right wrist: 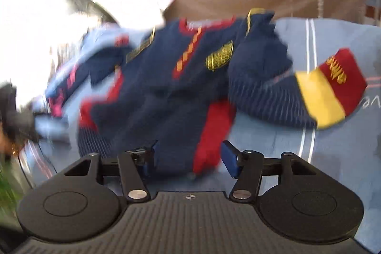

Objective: Fold small clothes

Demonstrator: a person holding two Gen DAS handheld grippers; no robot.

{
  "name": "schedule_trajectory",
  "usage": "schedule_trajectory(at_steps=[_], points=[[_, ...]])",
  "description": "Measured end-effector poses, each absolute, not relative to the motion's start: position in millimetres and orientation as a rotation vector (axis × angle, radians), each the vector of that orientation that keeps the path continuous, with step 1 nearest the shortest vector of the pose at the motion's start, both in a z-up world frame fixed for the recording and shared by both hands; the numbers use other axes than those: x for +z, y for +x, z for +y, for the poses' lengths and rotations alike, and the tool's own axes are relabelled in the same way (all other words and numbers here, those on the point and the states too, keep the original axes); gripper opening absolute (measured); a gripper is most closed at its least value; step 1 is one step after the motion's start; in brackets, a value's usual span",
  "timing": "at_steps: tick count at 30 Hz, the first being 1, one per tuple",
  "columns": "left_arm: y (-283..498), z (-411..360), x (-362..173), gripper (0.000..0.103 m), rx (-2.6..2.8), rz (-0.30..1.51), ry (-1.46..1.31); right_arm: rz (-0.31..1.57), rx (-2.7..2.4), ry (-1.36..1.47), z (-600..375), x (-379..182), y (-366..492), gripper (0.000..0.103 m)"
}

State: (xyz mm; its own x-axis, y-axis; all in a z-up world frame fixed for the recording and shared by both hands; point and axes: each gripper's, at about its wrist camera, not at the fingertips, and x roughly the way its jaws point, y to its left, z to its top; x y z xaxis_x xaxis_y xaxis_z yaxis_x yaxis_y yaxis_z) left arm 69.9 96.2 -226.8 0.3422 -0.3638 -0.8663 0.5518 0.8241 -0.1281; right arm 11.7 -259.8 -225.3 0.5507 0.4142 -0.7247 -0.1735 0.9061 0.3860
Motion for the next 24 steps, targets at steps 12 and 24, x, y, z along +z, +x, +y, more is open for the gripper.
schedule_trajectory(at_steps=[12, 24], points=[[104.8, 68.9, -276.6, 0.073, -0.996, 0.971, 0.364, 0.926, 0.656, 0.135, -233.1, -262.1, 25.2, 0.099], [109.3, 98.9, -234.8, 0.011, -1.142, 1.296, -0.148, 1.107, 0.653, 0.855, -277.5, -200.2, 23.7, 0.002]])
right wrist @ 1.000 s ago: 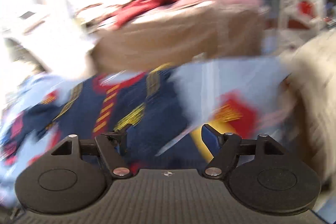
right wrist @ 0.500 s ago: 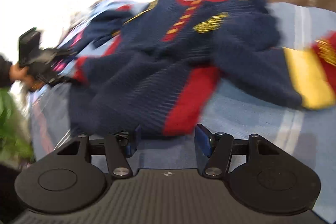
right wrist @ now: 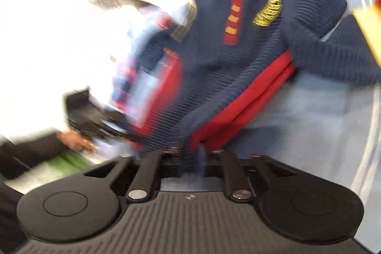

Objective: Fold small clothes

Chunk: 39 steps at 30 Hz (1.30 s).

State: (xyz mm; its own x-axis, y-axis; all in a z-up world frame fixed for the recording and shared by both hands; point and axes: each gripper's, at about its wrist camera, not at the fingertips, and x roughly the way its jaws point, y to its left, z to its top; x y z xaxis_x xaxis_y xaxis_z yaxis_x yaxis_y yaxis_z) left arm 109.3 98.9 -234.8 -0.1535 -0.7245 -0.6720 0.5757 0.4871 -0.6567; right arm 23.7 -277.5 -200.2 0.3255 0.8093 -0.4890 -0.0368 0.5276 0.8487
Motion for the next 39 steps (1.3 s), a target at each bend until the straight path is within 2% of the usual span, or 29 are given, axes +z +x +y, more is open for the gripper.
schedule_trajectory(at_steps=[1, 3, 4, 5, 7, 9, 11, 13, 16, 19, 21, 23, 24, 25, 26, 27, 28, 29, 30, 31, 34, 36, 37, 38, 39], points=[[107.6, 107.4, -223.9, 0.011, -1.154, 1.279, -0.220, 1.090, 0.683, 0.910, -281.3, -185.2, 19.1, 0.002], [104.6, 124.2, -208.1, 0.010, -1.130, 1.265, -0.282, 1.129, 0.674, 0.781, -274.5, -156.7, 14.2, 0.004], [102.0, 130.2, -205.5, 0.010, -1.097, 1.260, -0.242, 1.168, 0.662, 0.677, -267.9, -149.8, 11.9, 0.017], [99.0, 134.5, -206.1, 0.010, -1.058, 1.261, -0.180, 1.180, 0.639, 0.600, -262.9, -149.9, 10.0, 0.054], [94.4, 141.7, -215.2, 0.010, -0.995, 1.277, -0.097, 1.172, 0.550, 0.469, -257.7, -164.0, 4.5, 0.103], [88.5, 148.9, -224.1, 0.022, -0.970, 1.258, -0.113, 1.146, 0.492, 0.333, -254.4, -187.2, -1.3, 0.103], [82.2, 142.8, -232.6, 0.069, -0.944, 1.236, -0.016, 1.125, 0.494, 0.255, -262.3, -212.0, -11.7, 0.103], [75.7, 137.4, -242.7, 0.093, -0.934, 1.223, 0.040, 1.080, 0.552, 0.140, -258.6, -228.9, -16.1, 0.103], [69.1, 144.4, -257.2, 0.095, -0.921, 1.218, 0.094, 0.996, 0.639, 0.031, -246.2, -241.6, -6.6, 0.103], [57.2, 145.1, -264.9, 0.091, -0.985, 1.222, 0.111, 0.893, 0.710, -0.058, -229.8, -247.6, 8.5, 0.103], [48.0, 143.4, -266.1, 0.083, -1.043, 1.230, 0.096, 0.913, 0.809, -0.071, -216.9, -252.9, 19.1, 0.103], [41.4, 136.0, -266.9, 0.067, -1.071, 1.235, 0.103, 0.936, 0.849, -0.103, -203.1, -258.9, 24.4, 0.103], [39.2, 131.0, -270.7, 0.061, -1.058, 1.245, 0.104, 0.935, 0.841, -0.084, -201.8, -257.7, 24.6, 0.096], [39.7, 129.1, -273.9, 0.046, -1.031, 1.256, 0.092, 0.966, 0.813, -0.006, -204.1, -257.4, 31.0, 0.078], [41.5, 128.7, -276.6, 0.032, -0.998, 1.277, 0.062, 1.022, 0.768, 0.083, -212.0, -256.0, 36.4, 0.068], [45.0, 129.6, -279.1, 0.026, -0.966, 1.306, 0.020, 1.083, 0.724, 0.178, -216.0, -257.5, 42.6, 0.059], [48.3, 130.9, -280.4, 0.015, -0.938, 1.327, -0.017, 1.137, 0.701, 0.280, -224.8, -257.5, 42.1, 0.041], [51.5, 132.4, -280.5, 0.013, -0.921, 1.342, -0.058, 1.167, 0.693, 0.366, -233.9, -254.7, 35.8, 0.021], [53.8, 134.7, -277.8, 0.011, -0.919, 1.349, -0.110, 1.183, 0.689, 0.455, -243.8, -249.5, 30.3, 0.015], [55.5, 138.0, -274.1, 0.010, -0.924, 1.346, -0.158, 1.188, 0.692, 0.543, -253.0, -242.2, 24.2, 0.002], [61.0, 152.1, -256.7, 0.009, -0.921, 1.324, -0.276, 1.177, 0.733, 0.767, -279.2, -207.8, -0.6, 0.002], [66.2, 162.9, -244.7, 0.009, -0.917, 1.287, -0.357, 1.176, 0.711, 0.727, -284.1, -186.4, -13.3, 0.003], [70.5, 168.8, -241.0, 0.009, -0.903, 1.271, -0.400, 1.201, 0.690, 0.613, -281.3, -178.9, -17.2, 0.020], [76.4, 172.2, -238.0, 0.009, -0.887, 1.258, -0.427, 1.222, 0.677, 0.473, -274.1, -175.8, -21.3, 0.055], [81.7, 174.2, -235.5, 0.009, -0.872, 1.247, -0.422, 1.228, 0.663, 0.397, -269.4, -179.2, -24.0, 0.081]])
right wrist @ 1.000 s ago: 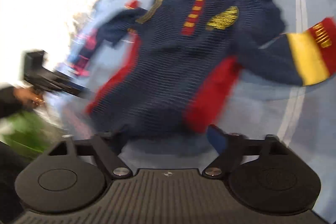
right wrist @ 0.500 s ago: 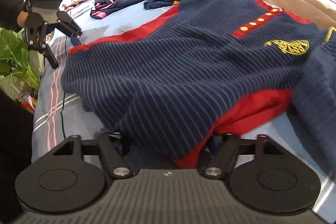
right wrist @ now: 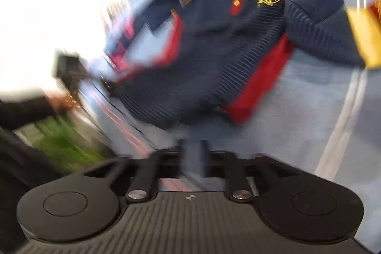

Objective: Fold small clothes

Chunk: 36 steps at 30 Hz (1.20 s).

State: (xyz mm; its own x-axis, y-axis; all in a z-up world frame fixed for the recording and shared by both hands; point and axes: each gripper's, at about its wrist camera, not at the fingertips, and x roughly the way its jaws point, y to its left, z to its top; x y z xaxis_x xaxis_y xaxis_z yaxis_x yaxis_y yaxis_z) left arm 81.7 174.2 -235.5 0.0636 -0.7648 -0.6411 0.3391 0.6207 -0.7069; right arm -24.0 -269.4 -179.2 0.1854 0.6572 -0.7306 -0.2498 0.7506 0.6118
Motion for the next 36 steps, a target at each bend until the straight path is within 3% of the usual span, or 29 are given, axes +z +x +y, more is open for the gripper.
schedule_trajectory(at_steps=[1, 10, 21, 22, 23, 24, 26, 31, 32, 36], points=[[87.5, 175.3, -232.7, 0.009, -0.858, 1.241, -0.409, 1.225, 0.642, 0.390, -267.9, -187.7, -25.2, 0.103], [166.9, 198.9, -177.6, 0.009, -0.706, 1.036, -0.505, 1.105, 0.527, 0.338, -230.8, -236.4, -21.2, 0.103], [229.3, 186.4, -194.8, 0.009, -0.575, 1.042, -0.520, 0.897, 0.537, 0.069, -174.6, -252.0, 22.3, 0.101], [231.3, 183.3, -196.8, 0.009, -0.574, 1.047, -0.508, 0.900, 0.537, 0.095, -175.9, -250.7, 26.0, 0.068], [232.6, 182.2, -199.0, 0.009, -0.574, 1.053, -0.496, 0.917, 0.519, 0.138, -179.2, -249.9, 31.5, 0.045], [234.0, 179.7, -201.7, 0.009, -0.577, 1.062, -0.492, 0.936, 0.503, 0.205, -185.4, -249.4, 34.5, 0.044], [232.2, 175.8, -206.1, 0.009, -0.586, 1.081, -0.463, 0.983, 0.493, 0.352, -197.4, -247.8, 37.3, 0.026], [211.3, 187.9, -205.1, 0.010, -0.619, 1.157, -0.443, 1.135, 0.623, 0.894, -245.9, -238.6, 11.1, 0.012], [203.7, 190.3, -204.3, 0.011, -0.634, 1.178, -0.440, 1.158, 0.645, 0.943, -253.5, -232.4, 3.1, 0.003], [162.8, 191.4, -207.8, 0.012, -0.723, 1.288, -0.341, 1.298, 0.680, 0.952, -279.5, -210.6, -24.6, 0.002]])
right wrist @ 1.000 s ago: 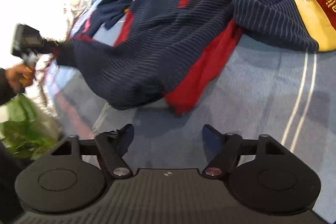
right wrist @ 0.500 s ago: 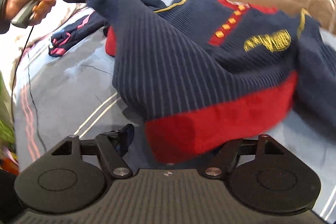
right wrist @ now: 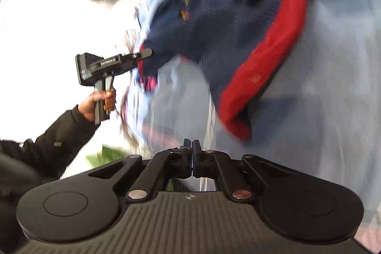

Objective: Fold small clothes

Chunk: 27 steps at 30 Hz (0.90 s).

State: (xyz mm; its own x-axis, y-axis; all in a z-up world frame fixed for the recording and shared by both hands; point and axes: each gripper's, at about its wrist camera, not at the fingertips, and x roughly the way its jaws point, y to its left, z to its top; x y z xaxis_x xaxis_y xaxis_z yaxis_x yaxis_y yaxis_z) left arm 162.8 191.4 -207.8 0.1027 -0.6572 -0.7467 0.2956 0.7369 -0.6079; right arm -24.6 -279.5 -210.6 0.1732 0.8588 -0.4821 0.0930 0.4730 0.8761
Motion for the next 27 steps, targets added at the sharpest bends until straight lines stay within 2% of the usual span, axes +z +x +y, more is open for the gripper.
schedule_trajectory(at_steps=[1, 3, 4, 5, 8, 13, 14, 15, 16, 17, 23, 27], points=[[151.6, 192.9, -212.1, 0.013, -0.732, 1.319, -0.336, 1.319, 0.664, 0.884, -283.5, -205.1, -29.7, 0.004], [132.0, 197.2, -223.3, 0.014, -0.716, 1.355, -0.323, 1.330, 0.594, 0.731, -289.0, -200.0, -36.5, 0.032], [124.6, 199.8, -230.3, 0.015, -0.700, 1.362, -0.322, 1.302, 0.548, 0.671, -291.9, -199.6, -38.9, 0.077], [119.5, 203.0, -237.8, 0.015, -0.681, 1.371, -0.345, 1.264, 0.510, 0.641, -293.2, -201.0, -39.7, 0.103], [116.5, 206.8, -252.1, 0.015, -0.616, 1.358, -0.388, 1.147, 0.482, 0.619, -280.6, -210.4, -35.9, 0.103], [125.5, 205.3, -252.9, 0.015, -0.593, 1.329, -0.420, 1.142, 0.521, 0.612, -232.9, -247.3, -26.2, 0.103], [127.1, 204.4, -251.3, 0.015, -0.592, 1.326, -0.409, 1.137, 0.525, 0.626, -219.4, -253.5, -26.7, 0.099], [128.2, 203.3, -250.1, 0.015, -0.591, 1.324, -0.396, 1.121, 0.520, 0.651, -212.6, -257.6, -22.7, 0.086], [128.6, 202.9, -249.0, 0.015, -0.592, 1.322, -0.391, 1.114, 0.505, 0.690, -208.9, -260.8, -19.8, 0.038], [128.8, 203.8, -248.7, 0.015, -0.590, 1.324, -0.393, 1.139, 0.483, 0.730, -205.1, -266.3, -17.4, 0.016], [124.1, 211.4, -239.0, 0.014, -0.597, 1.337, -0.442, 1.180, 0.396, 0.876, -226.1, -250.8, -36.4, 0.012], [107.3, 217.9, -214.9, 0.014, -0.705, 1.372, -0.513, 1.203, 0.495, 0.972, -264.9, -193.1, -62.9, 0.010]])
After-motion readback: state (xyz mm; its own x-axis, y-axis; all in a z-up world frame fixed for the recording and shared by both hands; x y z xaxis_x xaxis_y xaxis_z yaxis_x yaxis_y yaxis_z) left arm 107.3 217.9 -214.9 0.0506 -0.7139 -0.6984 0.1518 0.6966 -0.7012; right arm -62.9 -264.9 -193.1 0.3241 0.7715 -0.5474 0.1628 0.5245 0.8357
